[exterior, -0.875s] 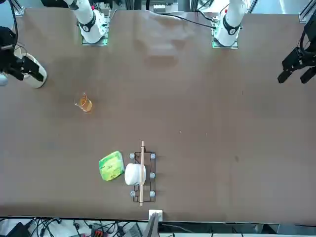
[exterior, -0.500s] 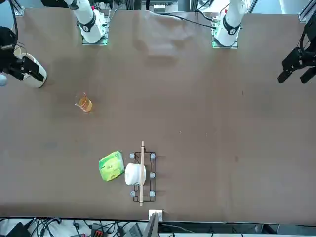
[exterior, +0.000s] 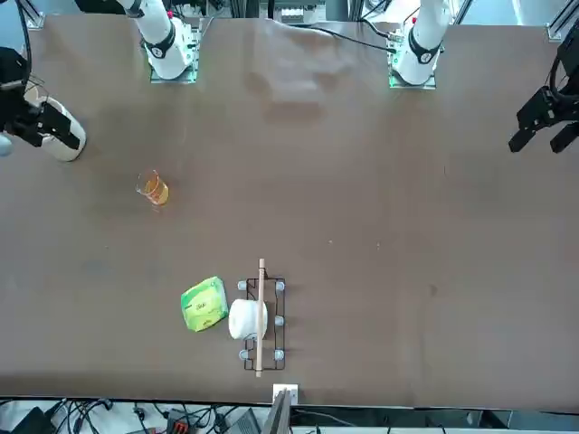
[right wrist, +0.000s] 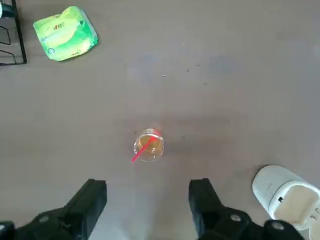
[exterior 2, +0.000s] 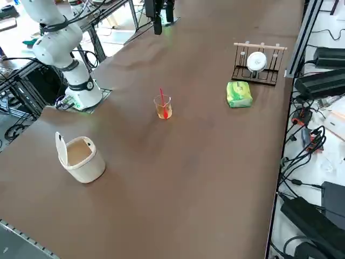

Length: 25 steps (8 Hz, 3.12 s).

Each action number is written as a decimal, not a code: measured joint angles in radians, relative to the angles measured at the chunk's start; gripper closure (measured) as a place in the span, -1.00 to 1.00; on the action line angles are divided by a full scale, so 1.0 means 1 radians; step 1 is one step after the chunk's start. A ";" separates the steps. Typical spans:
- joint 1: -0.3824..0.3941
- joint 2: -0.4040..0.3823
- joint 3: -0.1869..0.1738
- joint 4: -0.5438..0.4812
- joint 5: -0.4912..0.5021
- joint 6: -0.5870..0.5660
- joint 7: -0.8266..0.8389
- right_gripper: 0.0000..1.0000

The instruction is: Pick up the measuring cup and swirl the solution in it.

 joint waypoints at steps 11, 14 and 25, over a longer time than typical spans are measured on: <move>0.320 -0.043 0.019 -0.563 -0.301 0.307 0.263 -1.00; 0.373 -0.089 0.019 -0.717 -0.445 0.381 0.264 -0.95; 0.399 -0.022 0.019 -0.926 -0.725 0.694 0.590 -0.47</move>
